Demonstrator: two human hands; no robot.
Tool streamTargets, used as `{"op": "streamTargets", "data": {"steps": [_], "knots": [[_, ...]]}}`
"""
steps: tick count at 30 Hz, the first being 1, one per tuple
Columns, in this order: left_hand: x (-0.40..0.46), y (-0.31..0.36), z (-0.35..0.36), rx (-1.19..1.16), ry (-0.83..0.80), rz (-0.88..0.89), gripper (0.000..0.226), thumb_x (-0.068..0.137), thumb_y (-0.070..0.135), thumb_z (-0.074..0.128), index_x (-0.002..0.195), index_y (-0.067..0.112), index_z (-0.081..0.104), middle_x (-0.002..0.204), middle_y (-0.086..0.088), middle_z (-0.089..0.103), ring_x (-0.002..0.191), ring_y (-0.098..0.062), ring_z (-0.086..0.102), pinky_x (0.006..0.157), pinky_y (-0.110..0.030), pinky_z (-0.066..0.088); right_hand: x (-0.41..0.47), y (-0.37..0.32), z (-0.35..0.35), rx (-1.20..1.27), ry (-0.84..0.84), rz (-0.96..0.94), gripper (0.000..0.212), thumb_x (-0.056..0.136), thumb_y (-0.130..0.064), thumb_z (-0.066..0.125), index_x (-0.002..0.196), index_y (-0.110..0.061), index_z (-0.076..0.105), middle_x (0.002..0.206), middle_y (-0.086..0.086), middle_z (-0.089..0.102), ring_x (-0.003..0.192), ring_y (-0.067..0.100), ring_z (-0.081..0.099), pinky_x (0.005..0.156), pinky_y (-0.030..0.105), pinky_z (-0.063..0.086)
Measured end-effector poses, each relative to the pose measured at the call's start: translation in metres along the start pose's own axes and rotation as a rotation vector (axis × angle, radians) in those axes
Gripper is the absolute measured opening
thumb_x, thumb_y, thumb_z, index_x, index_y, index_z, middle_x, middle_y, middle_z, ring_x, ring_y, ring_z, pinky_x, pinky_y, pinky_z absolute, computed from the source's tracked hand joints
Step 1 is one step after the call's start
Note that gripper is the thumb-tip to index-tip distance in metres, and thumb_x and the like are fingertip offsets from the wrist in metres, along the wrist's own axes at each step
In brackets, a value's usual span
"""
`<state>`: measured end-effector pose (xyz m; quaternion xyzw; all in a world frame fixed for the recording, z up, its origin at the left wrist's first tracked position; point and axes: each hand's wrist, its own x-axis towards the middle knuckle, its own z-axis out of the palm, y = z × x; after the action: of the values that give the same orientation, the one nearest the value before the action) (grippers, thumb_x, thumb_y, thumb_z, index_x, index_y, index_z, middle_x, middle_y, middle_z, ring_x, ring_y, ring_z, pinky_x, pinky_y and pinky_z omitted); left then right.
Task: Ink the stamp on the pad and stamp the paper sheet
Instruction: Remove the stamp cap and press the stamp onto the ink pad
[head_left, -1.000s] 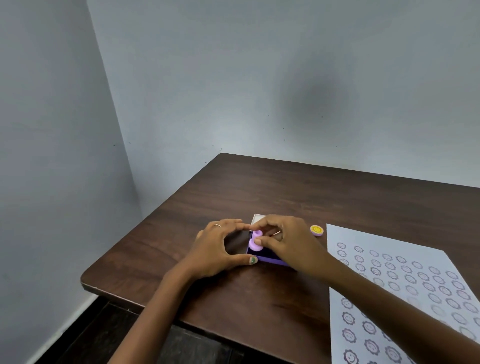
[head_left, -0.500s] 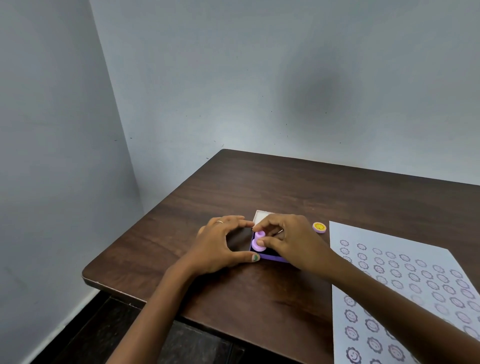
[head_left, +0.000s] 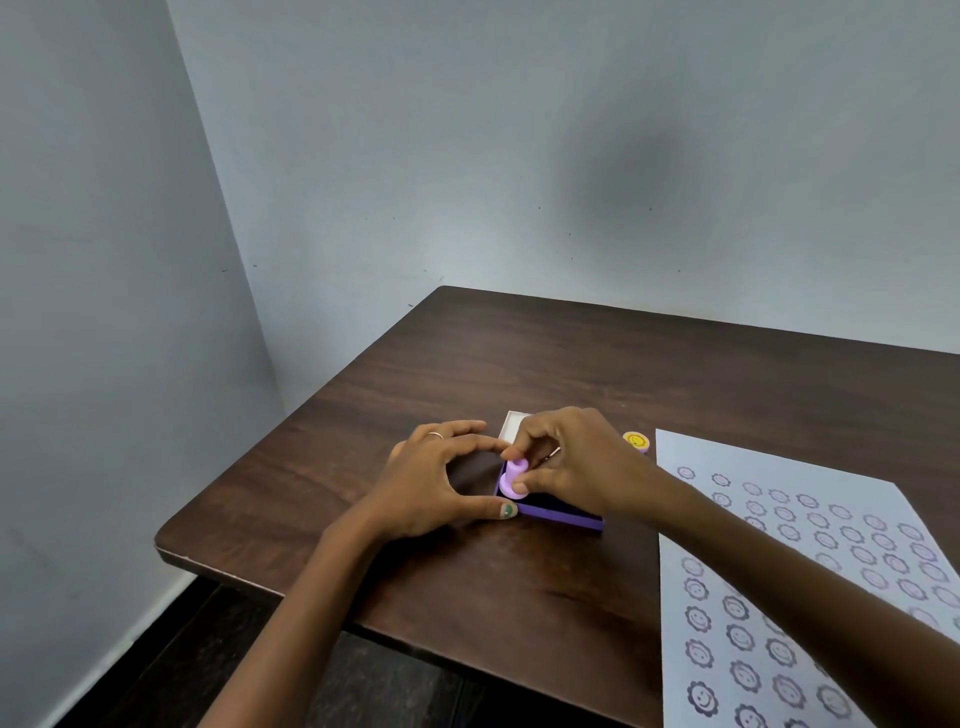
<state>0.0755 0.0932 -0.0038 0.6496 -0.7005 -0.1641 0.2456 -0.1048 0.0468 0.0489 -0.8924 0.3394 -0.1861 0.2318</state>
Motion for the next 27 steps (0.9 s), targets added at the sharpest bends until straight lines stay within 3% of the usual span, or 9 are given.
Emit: {"op": "streamTargets", "data": {"steps": [5, 9, 20, 23, 27], "knots": [[-0.0004, 0.0014, -0.0002, -0.003, -0.003, -0.004, 0.069, 0.055, 0.073, 0.063, 0.121, 0.055, 0.05, 0.144, 0.021, 0.038, 0.133, -0.006, 0.027, 0.1, -0.031, 0.019, 0.0048, -0.0017, -0.006, -0.031, -0.058, -0.019, 0.015, 0.068, -0.013, 0.077, 0.074, -0.021, 0.066, 0.084, 0.001, 0.072, 0.069, 0.007, 0.063, 0.062, 0.013, 0.048], [0.0006, 0.0011, 0.0001, 0.0, -0.01, -0.005, 0.07, 0.055, 0.073, 0.063, 0.121, 0.055, 0.05, 0.144, 0.021, 0.038, 0.133, -0.007, 0.027, 0.1, -0.031, 0.02, 0.0059, -0.004, -0.0092, -0.057, -0.074, -0.021, 0.015, 0.066, -0.016, 0.078, 0.077, -0.016, 0.068, 0.082, 0.004, 0.072, 0.072, 0.012, 0.065, 0.068, 0.029, 0.053], [0.001, -0.0016, 0.002, -0.011, -0.002, -0.005, 0.081, 0.049, 0.079, 0.055, 0.124, 0.051, 0.051, 0.143, 0.023, 0.039, 0.133, -0.006, 0.028, 0.102, -0.031, 0.019, 0.0073, -0.0087, -0.0064, -0.157, -0.068, -0.057, 0.017, 0.067, -0.014, 0.077, 0.081, -0.011, 0.068, 0.088, 0.006, 0.07, 0.071, 0.014, 0.059, 0.067, 0.029, 0.05], [0.0011, -0.0024, 0.0027, -0.013, 0.006, -0.003, 0.08, 0.049, 0.08, 0.055, 0.124, 0.051, 0.051, 0.143, 0.023, 0.04, 0.132, -0.004, 0.03, 0.102, -0.03, 0.02, 0.0053, -0.0078, -0.0038, -0.179, -0.051, -0.071, 0.013, 0.07, -0.011, 0.073, 0.082, -0.01, 0.068, 0.089, 0.006, 0.07, 0.071, 0.013, 0.058, 0.063, 0.022, 0.047], [0.0025, -0.0021, 0.0027, -0.011, 0.005, -0.004, 0.081, 0.049, 0.079, 0.055, 0.124, 0.049, 0.052, 0.143, 0.022, 0.04, 0.132, -0.005, 0.031, 0.107, -0.034, 0.023, 0.0058, -0.009, -0.0038, -0.173, -0.059, -0.071, 0.014, 0.07, -0.007, 0.071, 0.084, -0.01, 0.069, 0.092, 0.007, 0.07, 0.076, 0.017, 0.061, 0.069, 0.031, 0.052]]}}
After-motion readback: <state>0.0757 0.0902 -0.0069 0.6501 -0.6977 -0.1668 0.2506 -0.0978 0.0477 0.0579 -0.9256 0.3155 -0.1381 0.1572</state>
